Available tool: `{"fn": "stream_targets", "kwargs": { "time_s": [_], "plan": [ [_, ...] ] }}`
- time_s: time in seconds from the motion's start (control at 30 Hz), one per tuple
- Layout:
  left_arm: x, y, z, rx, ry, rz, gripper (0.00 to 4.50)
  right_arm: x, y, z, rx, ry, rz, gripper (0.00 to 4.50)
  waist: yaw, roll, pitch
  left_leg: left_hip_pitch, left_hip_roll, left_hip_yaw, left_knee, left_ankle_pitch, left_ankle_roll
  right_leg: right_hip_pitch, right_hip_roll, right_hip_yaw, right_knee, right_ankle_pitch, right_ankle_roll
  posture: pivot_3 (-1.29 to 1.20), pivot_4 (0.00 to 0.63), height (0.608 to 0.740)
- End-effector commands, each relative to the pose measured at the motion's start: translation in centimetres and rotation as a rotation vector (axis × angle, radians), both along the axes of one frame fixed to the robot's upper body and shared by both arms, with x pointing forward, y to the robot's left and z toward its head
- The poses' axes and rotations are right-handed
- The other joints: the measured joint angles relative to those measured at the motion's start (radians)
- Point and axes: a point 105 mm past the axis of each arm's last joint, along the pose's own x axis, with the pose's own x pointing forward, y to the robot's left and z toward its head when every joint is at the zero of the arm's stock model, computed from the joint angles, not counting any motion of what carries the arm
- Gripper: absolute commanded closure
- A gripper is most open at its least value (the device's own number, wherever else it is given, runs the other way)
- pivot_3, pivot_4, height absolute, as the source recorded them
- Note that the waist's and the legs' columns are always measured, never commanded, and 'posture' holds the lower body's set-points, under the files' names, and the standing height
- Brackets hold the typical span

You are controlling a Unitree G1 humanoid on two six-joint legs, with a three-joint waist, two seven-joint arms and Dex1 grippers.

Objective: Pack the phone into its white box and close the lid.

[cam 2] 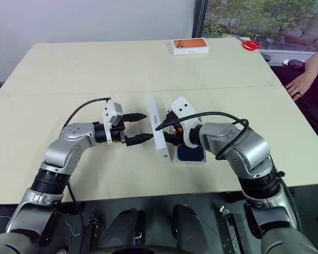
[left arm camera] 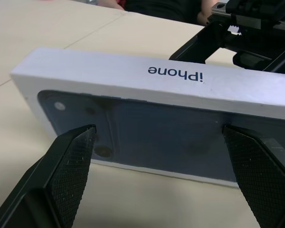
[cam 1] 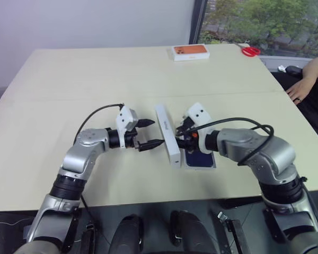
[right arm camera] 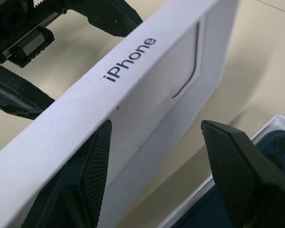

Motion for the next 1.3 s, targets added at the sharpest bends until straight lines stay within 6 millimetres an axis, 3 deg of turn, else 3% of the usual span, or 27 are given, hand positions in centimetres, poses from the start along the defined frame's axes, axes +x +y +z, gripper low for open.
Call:
{"fn": "stream_targets", "kwargs": {
  "time_s": [0.03, 0.47, 0.87, 1.3],
  "plan": [
    [-0.1, -0.6, 1.6, -0.031, -0.068, -0.017, 0.00, -0.9, 1.6, 1.3, 0.029, -0.043, 0.070, 1.37, 0.000, 0.000, 0.000, 0.000, 0.000, 0.000, 0.000, 0.000, 0.000, 0.000, 0.000, 0.000, 0.000, 0.000, 0.000, 0.00, 0.150, 0.740],
    [-0.3, -1.9, 1.2, -0.032, -0.061, -0.056, 0.00, -1.3, -0.9, 0.2, -0.014, -0.012, 0.002, 1.37, 0.001, 0.000, 0.000, 0.000, 0.000, 0.000, 0.000, 0.000, 0.000, 0.000, 0.000, 0.000, 0.000, 0.000, 0.000, 0.00, 0.150, 0.740],
    [-0.8, -2.7, 0.9, -0.024, -0.049, -0.097, 0.00, -1.1, -6.1, 0.2, -0.101, -0.053, -0.110, 1.37, 0.001, 0.000, 0.000, 0.000, 0.000, 0.000, 0.000, 0.000, 0.000, 0.001, 0.000, 0.000, 0.000, 0.000, 0.000, 0.00, 0.150, 0.740],
    [-1.1, -6.5, 1.4, -0.062, -0.062, -0.173, 0.00, 0.0, -11.4, 1.3, -0.148, -0.098, -0.271, 1.37, 0.004, 0.000, 0.000, 0.001, -0.001, 0.000, 0.000, 0.000, 0.000, 0.001, 0.000, 0.000, 0.000, 0.000, 0.000, 0.00, 0.150, 0.740]
  ]
}}
